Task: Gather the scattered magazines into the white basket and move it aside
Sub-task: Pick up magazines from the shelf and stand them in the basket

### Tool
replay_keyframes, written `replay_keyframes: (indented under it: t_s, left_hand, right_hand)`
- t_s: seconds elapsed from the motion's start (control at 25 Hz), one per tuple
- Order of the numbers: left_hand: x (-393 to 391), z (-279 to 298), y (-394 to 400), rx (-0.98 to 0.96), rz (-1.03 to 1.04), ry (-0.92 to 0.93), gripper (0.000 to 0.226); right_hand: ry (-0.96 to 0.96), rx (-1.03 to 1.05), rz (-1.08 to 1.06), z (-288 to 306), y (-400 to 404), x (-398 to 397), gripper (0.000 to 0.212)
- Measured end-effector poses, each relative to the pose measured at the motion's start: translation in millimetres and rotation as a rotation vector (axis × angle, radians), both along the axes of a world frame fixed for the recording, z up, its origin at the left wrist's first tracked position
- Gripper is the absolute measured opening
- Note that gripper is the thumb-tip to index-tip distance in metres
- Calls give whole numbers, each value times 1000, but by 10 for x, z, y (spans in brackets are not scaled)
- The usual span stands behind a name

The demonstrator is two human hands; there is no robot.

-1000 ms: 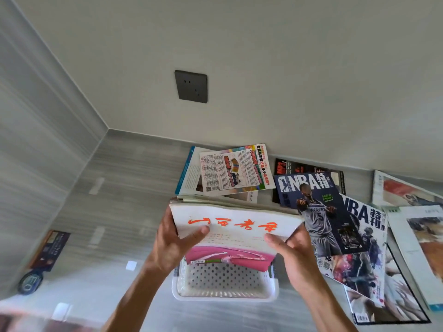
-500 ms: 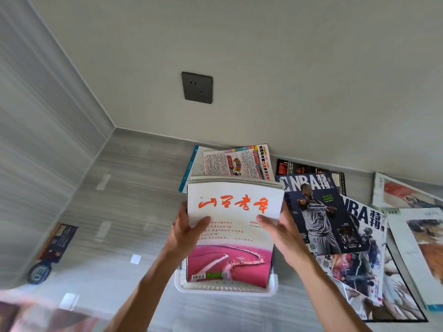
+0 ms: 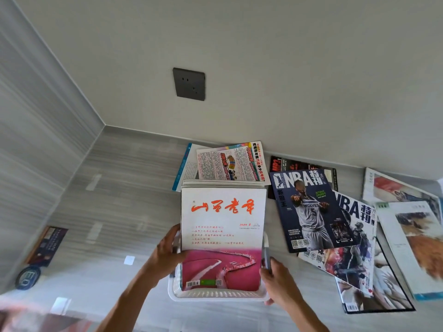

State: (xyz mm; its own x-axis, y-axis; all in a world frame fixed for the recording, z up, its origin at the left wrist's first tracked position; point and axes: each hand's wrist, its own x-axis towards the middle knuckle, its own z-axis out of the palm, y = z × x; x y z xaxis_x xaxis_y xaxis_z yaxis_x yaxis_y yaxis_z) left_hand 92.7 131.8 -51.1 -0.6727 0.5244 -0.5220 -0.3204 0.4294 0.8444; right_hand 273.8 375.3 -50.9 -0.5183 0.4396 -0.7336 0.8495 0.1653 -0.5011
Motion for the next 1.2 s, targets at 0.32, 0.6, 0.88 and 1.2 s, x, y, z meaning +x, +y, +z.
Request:
replay_keyframes:
  t_s: [0.32,0.6,0.88,1.2]
  left_hand:
    - [-431,5,-526,-141,400,100,68]
    - [-543,160,-714,-263,547,97,63]
    - [213,423,-359,-250,264,967,54]
    - [881,42,948,-255,-49,902,38]
  right_hand:
    - [224,-111,84,32,-238,-1019,26]
    - [253,-167,177,-47,-423,-1428,30]
    - [151,343,173,-143,105,-462,54]
    - [-83,790,583,-406,831,235,83]
